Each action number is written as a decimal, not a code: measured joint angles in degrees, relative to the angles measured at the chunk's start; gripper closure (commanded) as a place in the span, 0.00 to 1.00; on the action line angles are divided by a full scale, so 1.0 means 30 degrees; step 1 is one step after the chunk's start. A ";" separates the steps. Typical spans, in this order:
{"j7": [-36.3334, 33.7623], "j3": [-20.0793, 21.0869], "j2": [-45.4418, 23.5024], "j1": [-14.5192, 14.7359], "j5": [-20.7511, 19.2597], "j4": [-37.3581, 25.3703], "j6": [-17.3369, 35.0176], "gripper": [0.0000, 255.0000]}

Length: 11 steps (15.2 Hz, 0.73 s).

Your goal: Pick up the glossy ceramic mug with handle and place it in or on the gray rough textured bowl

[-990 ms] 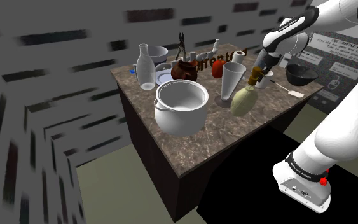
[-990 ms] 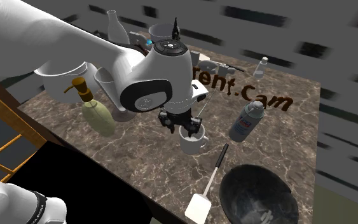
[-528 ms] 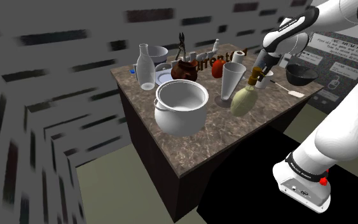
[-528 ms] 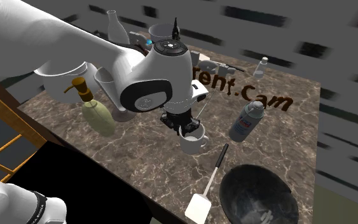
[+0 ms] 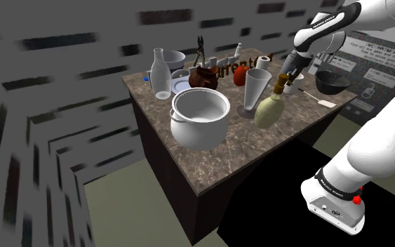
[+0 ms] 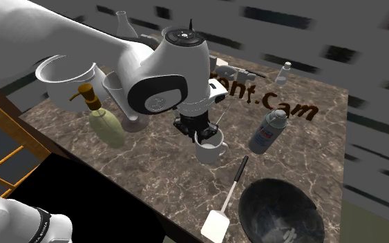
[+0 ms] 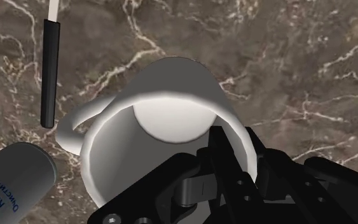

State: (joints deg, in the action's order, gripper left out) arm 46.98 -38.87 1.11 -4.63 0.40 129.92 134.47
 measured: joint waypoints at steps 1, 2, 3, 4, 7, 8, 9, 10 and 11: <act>-0.0063 -0.0002 0.0134 -0.0010 -0.0118 -0.0140 -0.0243 1.00; -0.0228 0.0034 0.0331 0.0009 -0.0291 -0.0289 -0.0546 1.00; -0.0356 0.0057 0.0536 0.0009 -0.0463 -0.0398 -0.0816 1.00; -0.0421 0.0071 0.0654 0.0007 -0.0557 -0.0534 -0.1047 1.00; -0.0664 0.0138 0.1068 0.0001 -0.0880 -0.0955 -0.1797 1.00; -0.0732 0.0161 0.1210 -0.0005 -0.0984 -0.1136 -0.2091 1.00; -0.0844 0.0208 0.1349 0.0006 -0.1088 -0.1276 -0.2343 1.00; -0.0878 0.0224 0.1439 0.0002 -0.1146 -0.1429 -0.2570 1.00; -0.0954 0.0256 0.1582 -0.0002 -0.1245 -0.1622 -0.2879 1.00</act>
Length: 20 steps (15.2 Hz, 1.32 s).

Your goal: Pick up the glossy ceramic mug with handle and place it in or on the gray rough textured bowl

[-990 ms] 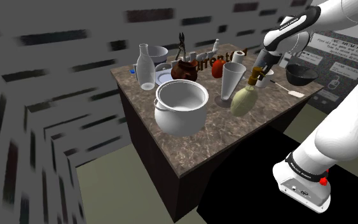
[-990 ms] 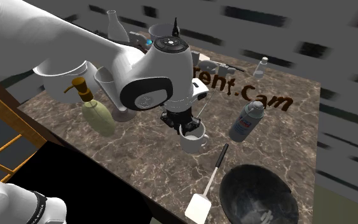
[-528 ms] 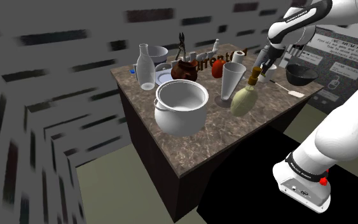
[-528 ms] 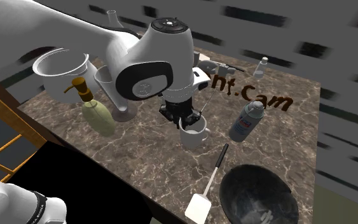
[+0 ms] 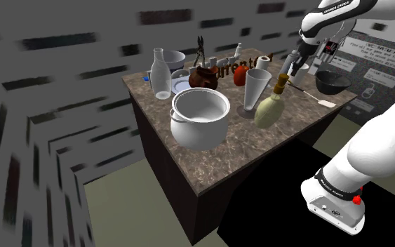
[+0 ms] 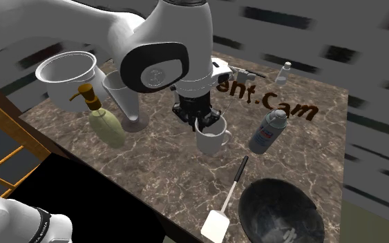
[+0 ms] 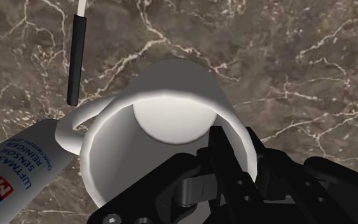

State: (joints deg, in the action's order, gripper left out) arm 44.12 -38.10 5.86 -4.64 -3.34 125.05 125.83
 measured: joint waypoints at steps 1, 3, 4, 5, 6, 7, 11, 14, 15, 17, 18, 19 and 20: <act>-0.0081 0.0040 0.0143 0.0000 -0.0096 -0.0162 -0.0279 1.00; -0.0245 0.0125 0.0416 0.0003 -0.0278 -0.0416 -0.0760 1.00; -0.0310 0.0164 0.0557 -0.0003 -0.0367 -0.0567 -0.1029 1.00; -0.0319 0.0176 0.0633 -0.0011 -0.0409 -0.0765 -0.1288 1.00; -0.0349 0.0201 0.0712 -0.0012 -0.0452 -0.0956 -0.1545 1.00; -0.0402 0.0240 0.0840 -0.0017 -0.0528 -0.1125 -0.1821 1.00; -0.0597 0.0398 0.1188 0.0002 -0.0716 -0.1821 -0.2813 1.00; -0.0619 0.0450 0.1309 0.0006 -0.0762 -0.2444 -0.3534 1.00; -0.0605 0.0462 0.1350 0.0005 -0.0772 -0.2730 -0.3853 1.00; -0.0377 0.0334 0.1347 -0.0074 -0.0757 -0.3047 -0.4160 1.00; 0.0012 0.0100 0.1217 -0.0185 -0.0665 -0.3292 -0.4284 1.00; 0.0389 -0.0128 0.1055 -0.0286 -0.0551 -0.3445 -0.4290 1.00; 0.0894 -0.0434 0.0852 -0.0430 -0.0401 -0.3691 -0.4359 1.00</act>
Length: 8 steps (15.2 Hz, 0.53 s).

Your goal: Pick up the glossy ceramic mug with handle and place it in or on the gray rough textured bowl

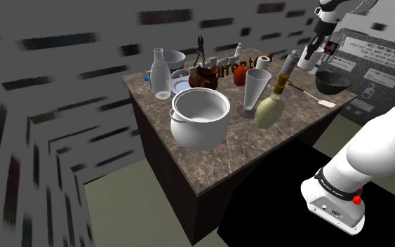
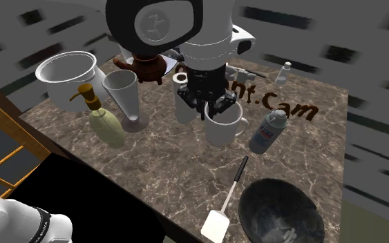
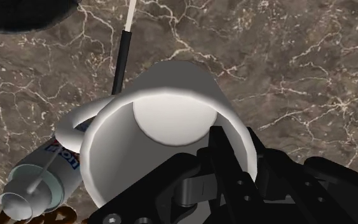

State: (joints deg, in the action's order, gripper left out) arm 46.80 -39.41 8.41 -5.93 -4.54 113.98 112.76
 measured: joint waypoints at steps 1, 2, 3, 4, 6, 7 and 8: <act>0.0669 -0.0400 -0.0380 -0.0167 0.0273 -0.0505 -0.0182 1.00; 0.1272 -0.0740 -0.0562 -0.0358 0.0429 -0.0701 -0.0220 1.00; 0.1812 -0.1042 -0.0880 -0.0499 0.0682 -0.1127 -0.0401 1.00; 0.2505 -0.1430 -0.1250 -0.0713 0.0976 -0.1561 -0.0555 1.00; 0.3716 -0.2047 -0.1975 -0.1096 0.1596 -0.2183 -0.0668 1.00; 0.4434 -0.2400 -0.2558 -0.1348 0.2081 -0.2598 -0.0691 1.00; 0.5052 -0.2665 -0.3003 -0.1593 0.2473 -0.3177 -0.0994 1.00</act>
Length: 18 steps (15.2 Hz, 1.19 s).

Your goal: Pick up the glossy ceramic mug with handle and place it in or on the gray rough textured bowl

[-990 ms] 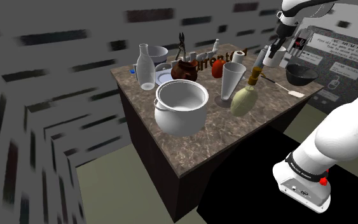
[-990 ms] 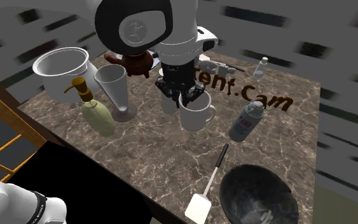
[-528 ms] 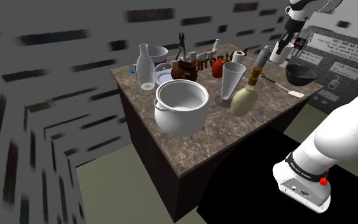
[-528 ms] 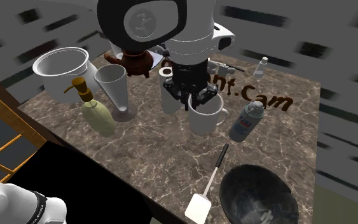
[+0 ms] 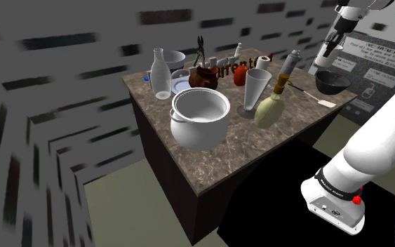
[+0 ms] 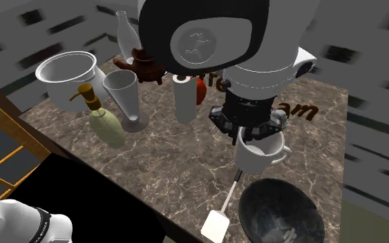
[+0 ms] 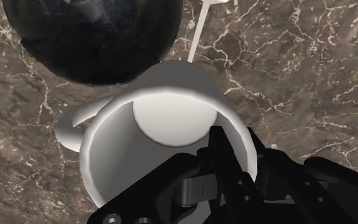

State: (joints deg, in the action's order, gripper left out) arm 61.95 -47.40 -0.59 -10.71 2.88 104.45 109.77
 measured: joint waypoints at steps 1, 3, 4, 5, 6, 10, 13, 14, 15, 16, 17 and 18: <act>0.0727 -0.0292 -0.0644 -0.0328 0.0551 -0.0655 -0.0255 1.00; 0.2053 -0.0718 -0.1760 -0.1061 0.1545 -0.1674 -0.0641 1.00; 0.2877 -0.0941 -0.2433 -0.1610 0.2145 -0.2290 -0.0890 1.00; 0.3539 -0.1083 -0.2966 -0.2100 0.2621 -0.2846 -0.1166 1.00; 0.4149 -0.1174 -0.3517 -0.2603 0.3105 -0.3357 -0.1372 1.00; 0.6434 -0.1124 -0.6253 -0.5244 0.5320 -0.6404 -0.2782 1.00; 0.6885 -0.1009 -0.6707 -0.5610 0.5715 -0.6158 -0.2273 1.00; 0.6954 -0.1011 -0.6692 -0.5590 0.5720 -0.5920 -0.2061 1.00; 0.7016 -0.1004 -0.6687 -0.5556 0.5740 -0.5627 -0.1783 1.00; 0.7053 -0.0979 -0.6727 -0.5537 0.5787 -0.5417 -0.1551 1.00; 0.7135 -0.0938 -0.6830 -0.5572 0.5878 -0.5244 -0.1313 1.00; 0.7139 -0.0943 -0.6769 -0.5479 0.5852 -0.4952 -0.1074 1.00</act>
State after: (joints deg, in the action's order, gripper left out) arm 83.37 -50.23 -20.90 -27.15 20.43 89.59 106.55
